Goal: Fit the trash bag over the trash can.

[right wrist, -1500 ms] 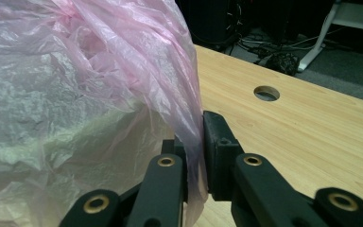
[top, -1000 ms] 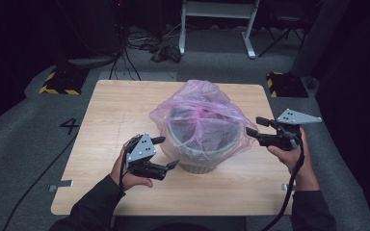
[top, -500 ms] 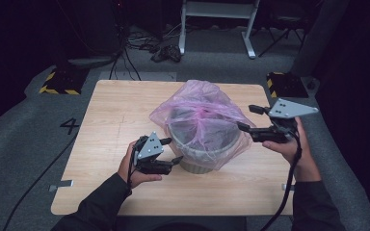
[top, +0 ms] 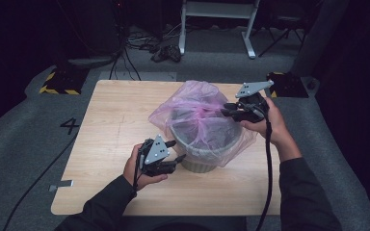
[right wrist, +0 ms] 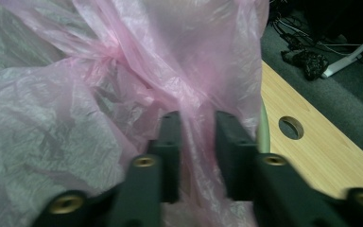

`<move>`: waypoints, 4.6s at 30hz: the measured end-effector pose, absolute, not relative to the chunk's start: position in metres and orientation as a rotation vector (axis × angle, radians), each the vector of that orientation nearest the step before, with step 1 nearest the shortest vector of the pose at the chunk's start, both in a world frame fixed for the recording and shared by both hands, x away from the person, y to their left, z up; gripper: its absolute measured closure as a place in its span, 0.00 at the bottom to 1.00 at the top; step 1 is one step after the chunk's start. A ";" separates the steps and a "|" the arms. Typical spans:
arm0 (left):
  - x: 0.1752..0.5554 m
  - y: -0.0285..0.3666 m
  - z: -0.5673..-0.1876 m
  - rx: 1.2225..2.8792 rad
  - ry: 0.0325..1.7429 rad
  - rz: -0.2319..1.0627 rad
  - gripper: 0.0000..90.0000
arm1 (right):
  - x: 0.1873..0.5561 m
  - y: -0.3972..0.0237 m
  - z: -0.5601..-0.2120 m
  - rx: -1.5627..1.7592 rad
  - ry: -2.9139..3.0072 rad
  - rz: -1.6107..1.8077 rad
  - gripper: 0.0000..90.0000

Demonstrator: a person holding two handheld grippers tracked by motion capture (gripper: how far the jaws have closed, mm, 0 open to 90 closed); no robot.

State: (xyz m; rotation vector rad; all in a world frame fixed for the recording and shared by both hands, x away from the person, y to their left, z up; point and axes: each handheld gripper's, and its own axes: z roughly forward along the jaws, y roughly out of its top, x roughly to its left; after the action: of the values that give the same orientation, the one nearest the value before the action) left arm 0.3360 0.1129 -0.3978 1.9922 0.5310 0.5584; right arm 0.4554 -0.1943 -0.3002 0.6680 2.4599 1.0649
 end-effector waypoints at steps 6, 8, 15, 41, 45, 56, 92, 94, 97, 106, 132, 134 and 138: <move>0.339 0.117 -0.400 1.997 0.523 0.539 0.85 | 0.451 -0.200 -0.298 0.691 2.453 1.077 1.00; 0.334 0.118 -0.400 1.966 0.499 0.519 0.73 | 0.449 -0.202 -0.296 0.696 2.451 1.079 1.00; 0.319 0.117 -0.391 1.899 0.508 0.516 0.26 | 0.444 -0.204 -0.293 0.698 2.444 1.102 1.00; 0.345 0.125 -0.386 1.964 0.577 0.644 1.00 | 0.432 -0.204 -0.291 0.701 2.455 1.194 0.99; 0.346 0.131 -0.387 1.980 0.557 0.621 1.00 | 0.436 -0.210 -0.289 0.755 2.403 1.215 0.99; 0.345 0.161 -0.382 1.912 0.570 0.600 1.00 | 0.465 -0.231 -0.298 0.921 2.249 1.188 0.99; 0.431 0.173 -0.363 1.792 0.668 0.428 0.91 | 0.481 -0.234 -0.313 0.936 2.312 1.236 0.96; 0.432 0.170 -0.362 1.814 0.655 0.460 1.00 | 0.481 -0.235 -0.314 0.937 2.307 1.230 0.96; 0.432 0.166 -0.363 1.862 0.635 0.477 1.00 | 0.481 -0.237 -0.314 0.939 2.294 1.229 0.96; 0.433 0.179 -0.355 1.716 0.638 0.450 0.37 | 0.482 -0.240 -0.316 0.930 2.296 1.248 0.95; 0.427 0.156 -0.338 1.787 0.586 0.427 0.58 | 0.474 -0.229 -0.306 0.841 2.290 1.273 0.94; 0.429 0.156 -0.339 1.799 0.631 0.495 0.79 | 0.474 -0.229 -0.306 0.840 2.292 1.274 0.94; 0.433 0.158 -0.340 1.824 0.629 0.532 1.00 | 0.474 -0.230 -0.307 0.840 2.285 1.278 0.95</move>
State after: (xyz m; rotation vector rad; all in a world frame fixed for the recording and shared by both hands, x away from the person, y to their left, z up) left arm 0.4332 0.1584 -0.3404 1.8242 0.6294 0.5318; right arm 0.4740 -0.2297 -0.3066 0.8402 2.2846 1.2785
